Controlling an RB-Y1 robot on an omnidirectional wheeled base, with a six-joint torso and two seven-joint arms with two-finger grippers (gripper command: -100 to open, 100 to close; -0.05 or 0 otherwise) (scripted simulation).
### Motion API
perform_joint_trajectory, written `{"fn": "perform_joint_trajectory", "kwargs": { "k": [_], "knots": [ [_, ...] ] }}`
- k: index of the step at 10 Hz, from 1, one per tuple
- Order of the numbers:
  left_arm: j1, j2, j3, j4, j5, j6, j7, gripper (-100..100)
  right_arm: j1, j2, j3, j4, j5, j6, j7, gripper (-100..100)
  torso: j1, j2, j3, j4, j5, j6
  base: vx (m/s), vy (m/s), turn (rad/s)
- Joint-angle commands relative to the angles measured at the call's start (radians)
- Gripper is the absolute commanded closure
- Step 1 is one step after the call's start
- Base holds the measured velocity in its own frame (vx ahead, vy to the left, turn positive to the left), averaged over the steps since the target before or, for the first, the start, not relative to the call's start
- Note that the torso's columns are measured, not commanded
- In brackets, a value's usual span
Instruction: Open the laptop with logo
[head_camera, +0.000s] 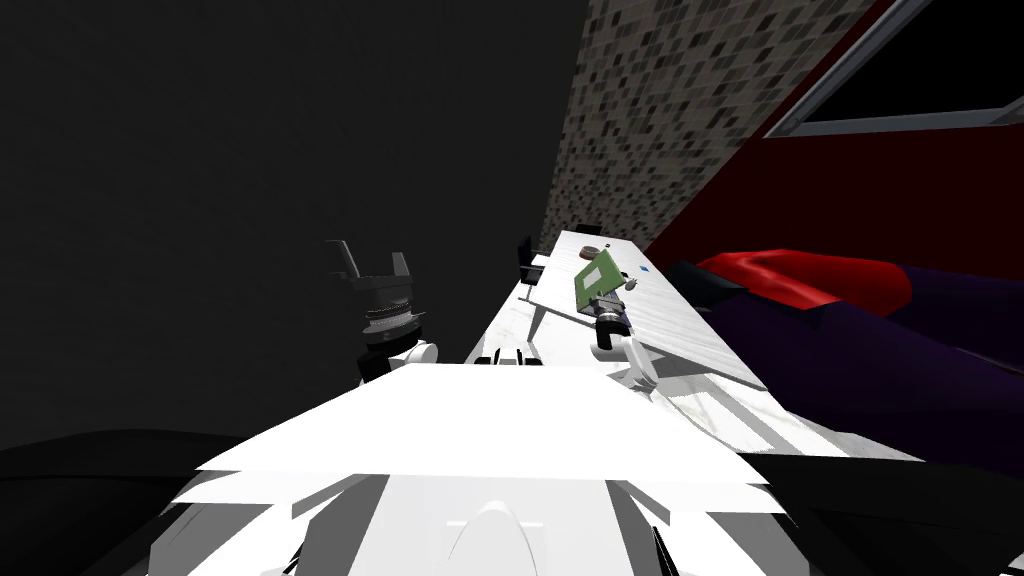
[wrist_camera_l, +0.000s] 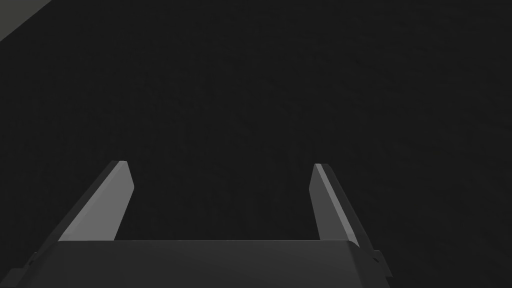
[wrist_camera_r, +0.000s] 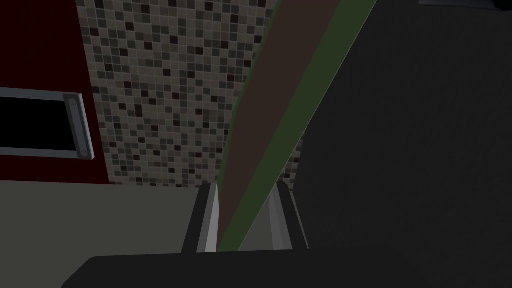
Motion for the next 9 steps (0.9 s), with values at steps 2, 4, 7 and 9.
{"fn": "perform_joint_trajectory", "kwargs": {
  "k": [2,4,7,9],
  "knots": [
    [0.0,0.0,0.0,0.0,0.0,0.0,0.0,0,-0.044,0.04,-0.019,0.068,-0.013,-0.041,-0.036,100,0.001,0.0,0.0,-0.001,0.0,-0.001,-0.036,-0.038,-0.052],
    [0.0,0.0,0.0,0.0,0.0,0.0,0.0,0,-0.062,0.054,-0.03,0.074,-0.01,-0.06,-0.045,100,0.003,-0.001,0.0,-0.002,-0.001,-0.002,-0.016,-0.028,-0.023],
    [0.0,0.0,0.0,0.0,0.0,0.0,0.0,0,-0.112,0.094,-0.084,0.153,-0.034,-0.126,-0.058,100,0.004,-0.001,-0.001,0.002,0.003,-0.004,-0.039,-0.017,0.004],
    [0.0,0.0,0.0,0.0,0.0,0.0,0.0,0,-0.136,0.113,-0.109,0.192,-0.046,-0.155,-0.063,100,0.004,-0.002,-0.001,0.001,0.002,-0.004,-0.029,-0.019,0.003]
  ]
}}
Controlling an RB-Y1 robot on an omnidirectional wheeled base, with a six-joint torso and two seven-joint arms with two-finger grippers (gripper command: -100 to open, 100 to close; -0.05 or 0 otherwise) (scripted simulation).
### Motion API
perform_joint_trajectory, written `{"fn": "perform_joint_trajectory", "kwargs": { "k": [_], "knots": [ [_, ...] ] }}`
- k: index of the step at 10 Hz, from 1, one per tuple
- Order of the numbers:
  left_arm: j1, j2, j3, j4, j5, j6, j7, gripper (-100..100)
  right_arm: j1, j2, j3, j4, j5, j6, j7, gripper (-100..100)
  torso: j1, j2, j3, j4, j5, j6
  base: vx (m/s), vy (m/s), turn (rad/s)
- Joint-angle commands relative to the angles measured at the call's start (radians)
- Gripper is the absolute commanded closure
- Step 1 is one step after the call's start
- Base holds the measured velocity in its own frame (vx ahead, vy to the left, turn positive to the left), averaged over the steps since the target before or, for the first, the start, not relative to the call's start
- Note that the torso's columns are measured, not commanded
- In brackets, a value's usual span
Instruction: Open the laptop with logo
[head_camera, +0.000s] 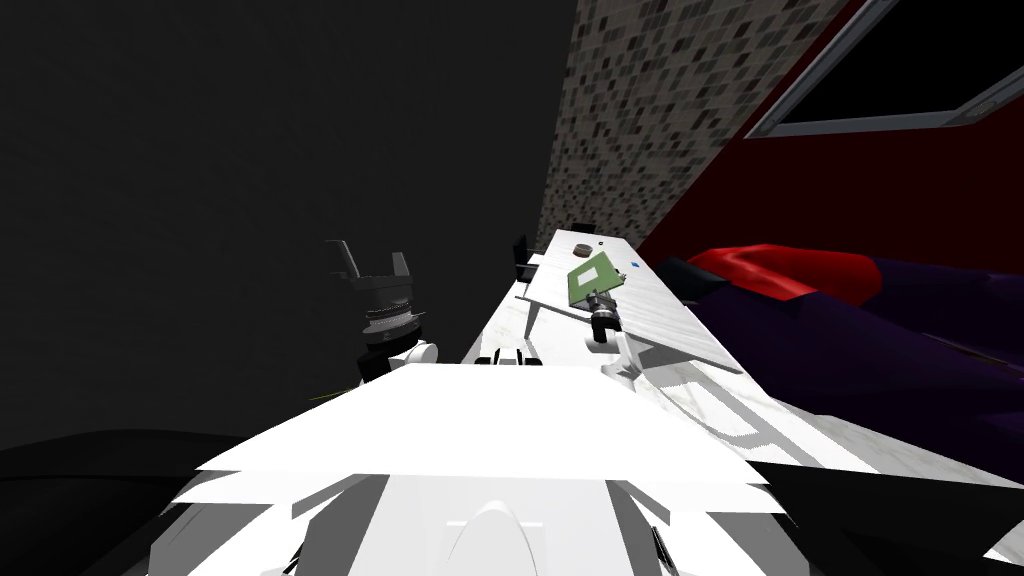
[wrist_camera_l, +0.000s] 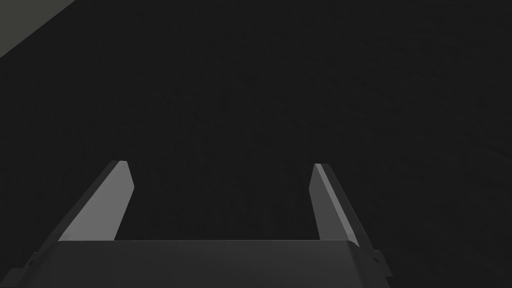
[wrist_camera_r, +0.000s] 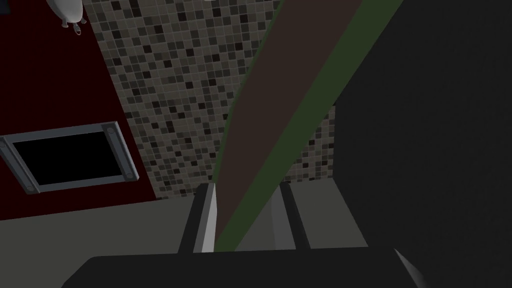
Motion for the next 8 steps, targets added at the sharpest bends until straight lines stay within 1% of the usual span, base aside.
{"fn": "perform_joint_trajectory", "kwargs": {
  "k": [1,2,3,4,5,6,7,8],
  "knots": [
    [0.0,0.0,0.0,0.0,0.0,0.0,0.0,0,-0.034,0.034,-0.04,0.064,-0.014,-0.047,-0.004,100,0.0,0.0,0.0,0.0,0.0,0.0,-0.029,-0.017,-0.001],
    [0.0,0.0,0.0,0.0,0.0,0.0,0.0,0,-0.034,0.034,-0.04,0.069,-0.014,-0.047,-0.004,100,0.0,-0.001,0.0,-0.001,-0.001,0.0,-0.024,-0.014,0.006],
    [0.0,0.0,0.0,0.0,0.0,0.0,0.0,0,-0.058,0.052,-0.065,0.099,-0.026,-0.077,-0.009,100,0.0,-0.001,0.0,-0.001,-0.001,0.0,-0.029,-0.015,0.004],
    [0.0,0.0,0.0,0.0,0.0,0.0,0.0,0,-0.058,0.052,-0.065,0.107,-0.026,-0.077,-0.009,100,0.0,-0.001,0.0,-0.001,-0.001,0.0,-0.022,-0.018,0.001],
    [0.0,0.0,0.0,0.0,0.0,0.0,0.0,0,-0.082,0.071,-0.09,0.135,-0.038,-0.106,-0.013,100,0.0,0.0,0.0,-0.002,-0.002,0.0,-0.03,-0.018,-0.001],
    [0.0,0.0,0.0,0.0,0.0,0.0,0.0,0,-0.082,0.071,-0.09,0.146,-0.038,-0.106,-0.013,100,-0.001,-0.001,0.0,-0.002,-0.002,-0.001,-0.022,-0.021,-0.002],
    [0.0,0.0,0.0,0.0,0.0,0.0,0.0,0,-0.106,0.09,-0.116,0.173,-0.05,-0.135,-0.018,100,0.0,-0.001,-0.001,-0.003,-0.003,-0.001,-0.031,-0.018,-0.001],
    [0.0,0.0,0.0,0.0,0.0,0.0,0.0,0,-0.106,0.09,-0.116,0.185,-0.05,-0.135,-0.018,100,0.0,-0.003,-0.001,-0.003,-0.003,-0.002,-0.018,-0.019,0.011]
  ]
}}
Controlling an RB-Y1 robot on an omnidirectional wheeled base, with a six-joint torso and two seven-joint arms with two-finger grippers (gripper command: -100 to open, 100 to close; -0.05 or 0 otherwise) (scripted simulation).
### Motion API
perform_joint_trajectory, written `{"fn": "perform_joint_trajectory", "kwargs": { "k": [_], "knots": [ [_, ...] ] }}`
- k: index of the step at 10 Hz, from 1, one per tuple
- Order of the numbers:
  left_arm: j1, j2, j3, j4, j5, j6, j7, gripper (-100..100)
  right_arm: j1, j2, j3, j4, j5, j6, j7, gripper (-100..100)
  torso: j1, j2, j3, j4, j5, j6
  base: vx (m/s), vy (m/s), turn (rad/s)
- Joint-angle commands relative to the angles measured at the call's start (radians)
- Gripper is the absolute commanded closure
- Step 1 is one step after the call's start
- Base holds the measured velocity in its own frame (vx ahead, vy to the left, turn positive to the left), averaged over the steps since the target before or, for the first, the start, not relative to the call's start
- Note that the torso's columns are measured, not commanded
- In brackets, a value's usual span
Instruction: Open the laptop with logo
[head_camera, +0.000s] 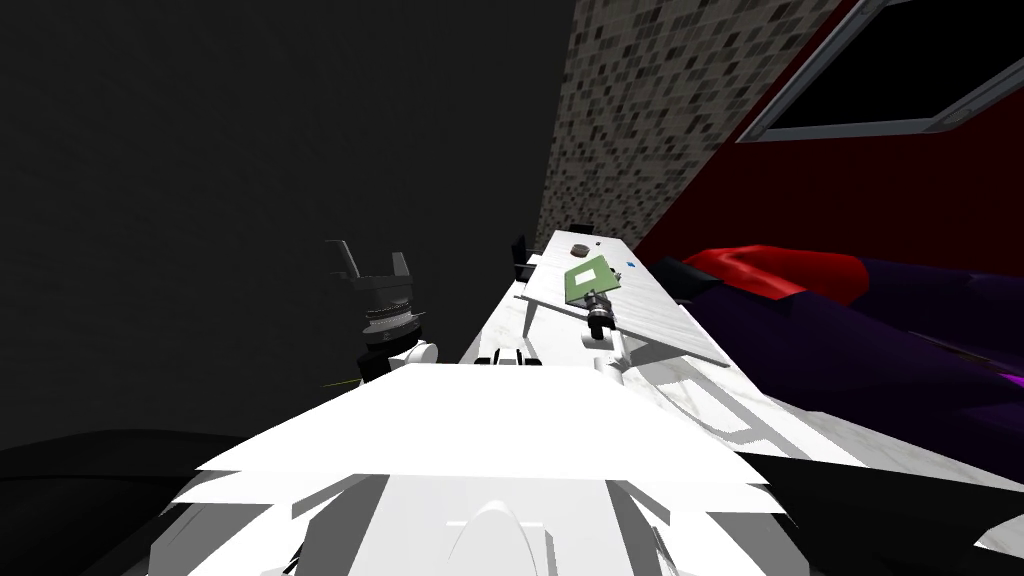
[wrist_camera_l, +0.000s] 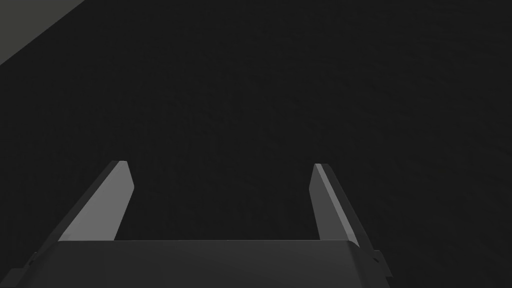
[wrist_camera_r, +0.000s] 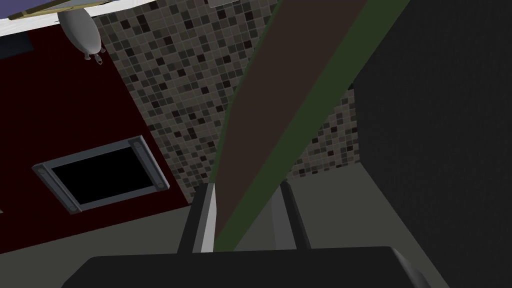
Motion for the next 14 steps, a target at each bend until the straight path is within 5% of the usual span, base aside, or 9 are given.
{"fn": "perform_joint_trajectory", "kwargs": {
  "k": [1,5,8,12,13,14],
  "knots": [
    [0.0,0.0,0.0,0.0,0.0,0.0,0.0,0,-0.026,0.031,-0.034,0.062,-0.018,-0.044,-0.007,100,0.001,0.0,0.0,-0.001,-0.001,0.0,-0.029,-0.019,-0.003],
    [0.0,0.0,0.0,0.0,0.0,0.0,0.0,0,-0.074,0.068,-0.085,0.149,-0.042,-0.103,-0.016,100,0.002,0.0,0.0,-0.002,-0.001,-0.002,-0.027,-0.019,-0.002],
    [0.0,0.0,0.0,0.0,0.0,0.0,0.0,0,-0.078,0.059,-0.09,0.132,-0.044,-0.104,-0.019,100,0.005,0.0,0.0,-0.003,-0.001,-0.003,-0.012,-0.012,-0.004],
    [0.0,0.0,0.0,0.0,0.0,0.0,0.0,0,-0.043,0.093,-0.102,0.225,-0.137,-0.237,-0.094,100,0.001,-0.001,-0.001,-0.002,-0.002,-0.002,0.062,-0.022,-0.076],
    [0.0,0.0,0.0,0.0,0.0,0.0,0.0,0,-0.082,0.071,-0.106,0.195,-0.123,-0.187,-0.086,-100,0.001,-0.002,-0.001,-0.004,-0.004,-0.003,-0.025,-0.016,0.047],
    [0.0,0.0,0.0,0.0,0.0,0.0,0.0,0,-0.082,0.071,-0.106,0.195,-0.123,-0.187,-0.086,-100,0.002,0.004,0.002,0.002,0.001,-0.001,-0.061,-0.009,0.057]
  ]
}}
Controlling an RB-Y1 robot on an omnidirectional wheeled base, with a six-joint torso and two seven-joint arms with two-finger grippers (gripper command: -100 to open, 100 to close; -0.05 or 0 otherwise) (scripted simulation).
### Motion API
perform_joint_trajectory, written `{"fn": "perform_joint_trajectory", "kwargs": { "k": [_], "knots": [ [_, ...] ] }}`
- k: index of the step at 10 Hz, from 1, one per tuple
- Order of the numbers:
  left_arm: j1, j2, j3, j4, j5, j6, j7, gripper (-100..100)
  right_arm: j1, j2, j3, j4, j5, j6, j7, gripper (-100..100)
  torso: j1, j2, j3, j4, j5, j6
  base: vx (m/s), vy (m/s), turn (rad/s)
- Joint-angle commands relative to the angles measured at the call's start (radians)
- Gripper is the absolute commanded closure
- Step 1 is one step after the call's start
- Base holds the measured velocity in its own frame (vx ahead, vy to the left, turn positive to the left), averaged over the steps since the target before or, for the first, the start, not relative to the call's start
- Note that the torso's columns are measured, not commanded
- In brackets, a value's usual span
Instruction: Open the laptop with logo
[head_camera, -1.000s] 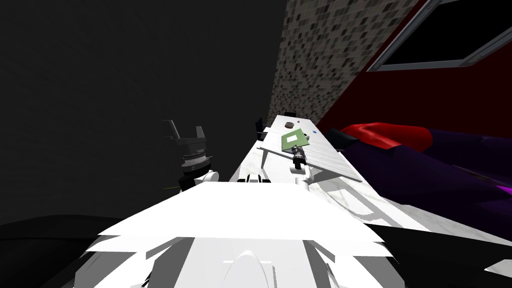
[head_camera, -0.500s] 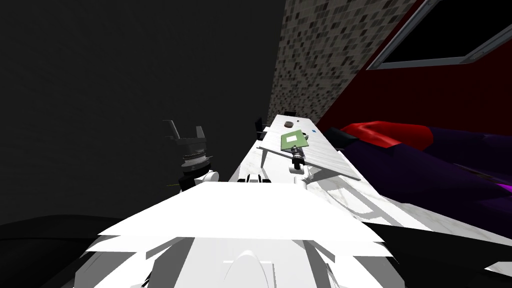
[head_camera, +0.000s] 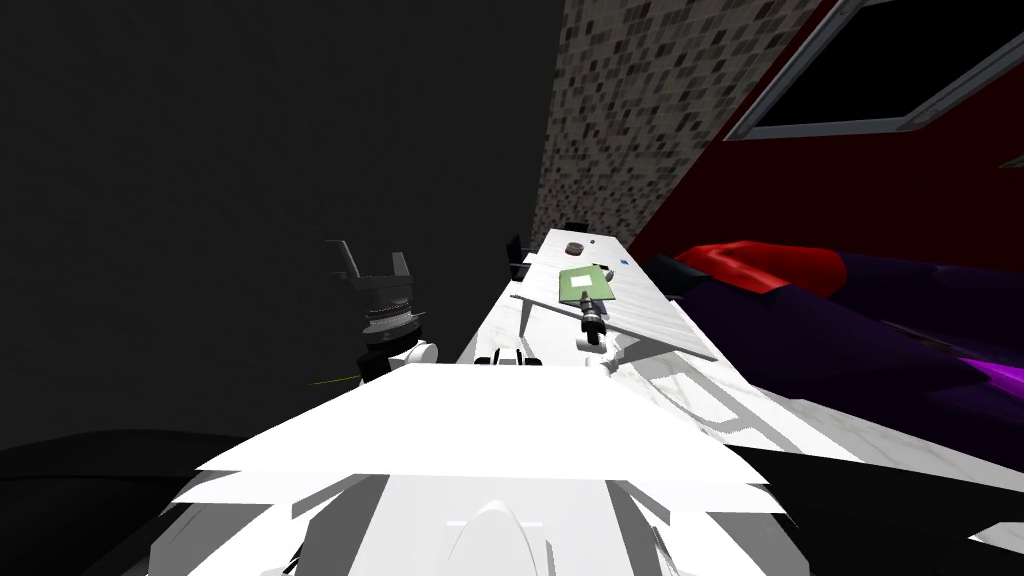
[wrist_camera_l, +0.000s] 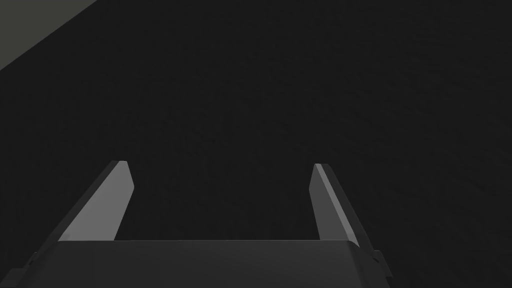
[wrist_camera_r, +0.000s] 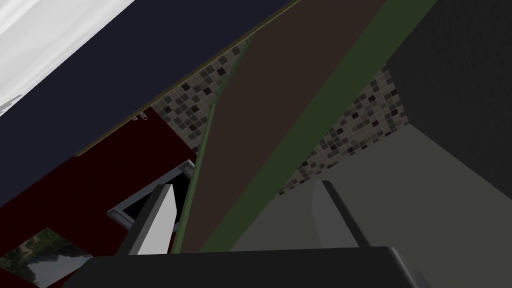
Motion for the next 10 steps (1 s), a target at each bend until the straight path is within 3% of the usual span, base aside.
{"fn": "perform_joint_trajectory", "kwargs": {
  "k": [1,8,9,10],
  "knots": [
    [0.0,0.0,0.0,0.0,0.0,0.0,0.0,0,-0.022,-0.015,0.014,-0.023,0.007,0.064,-0.007,-100,0.002,0.006,0.004,0.005,0.004,0.003,-0.06,-0.01,0.025],
    [0.0,0.0,0.0,0.0,0.0,0.0,0.0,0,-0.098,-0.059,0.053,-0.085,0.025,0.236,-0.031,-100,0.005,0.007,0.004,0.008,0.007,0.004,-0.067,-0.01,0.044],
    [0.0,0.0,0.0,0.0,0.0,0.0,0.0,0,-0.084,-0.058,0.054,-0.082,0.021,0.224,-0.033,-100,0.005,0.007,0.004,0.008,0.007,0.004,-0.029,-0.006,0.014],
    [0.0,0.0,0.0,0.0,0.0,0.0,0.0,0,-0.084,-0.057,0.055,-0.082,0.021,0.231,-0.034,0,0.005,0.006,0.004,0.007,0.007,0.004,-0.006,0.0,-0.002]
  ]
}}
